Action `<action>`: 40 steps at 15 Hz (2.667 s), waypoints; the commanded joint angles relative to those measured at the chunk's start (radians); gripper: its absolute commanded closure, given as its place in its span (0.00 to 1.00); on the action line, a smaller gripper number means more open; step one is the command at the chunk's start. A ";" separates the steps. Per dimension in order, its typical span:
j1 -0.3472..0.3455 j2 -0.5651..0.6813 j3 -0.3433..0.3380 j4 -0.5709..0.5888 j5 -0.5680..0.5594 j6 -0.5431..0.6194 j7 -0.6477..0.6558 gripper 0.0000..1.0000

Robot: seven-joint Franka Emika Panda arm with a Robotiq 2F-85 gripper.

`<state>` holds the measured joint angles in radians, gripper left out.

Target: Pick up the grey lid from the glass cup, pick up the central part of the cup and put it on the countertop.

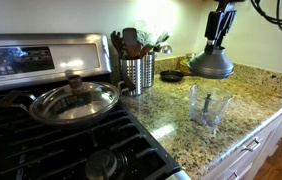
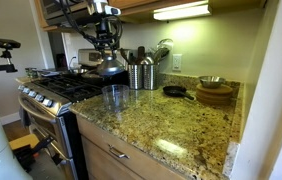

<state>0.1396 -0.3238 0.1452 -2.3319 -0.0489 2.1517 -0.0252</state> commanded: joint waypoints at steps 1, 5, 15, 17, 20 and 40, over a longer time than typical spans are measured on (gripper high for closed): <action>0.038 0.013 0.028 0.043 0.015 -0.026 -0.010 0.65; 0.076 0.072 0.059 0.062 0.027 0.001 -0.019 0.65; 0.110 0.270 0.102 0.107 0.028 0.103 -0.077 0.65; 0.109 0.307 0.103 0.116 0.030 0.135 -0.092 0.65; 0.104 0.356 0.100 0.126 0.032 0.175 -0.110 0.65; 0.033 0.524 0.066 0.159 0.025 0.262 -0.161 0.65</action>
<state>0.1784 0.2041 0.2160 -2.1704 -0.0324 2.3963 -0.1585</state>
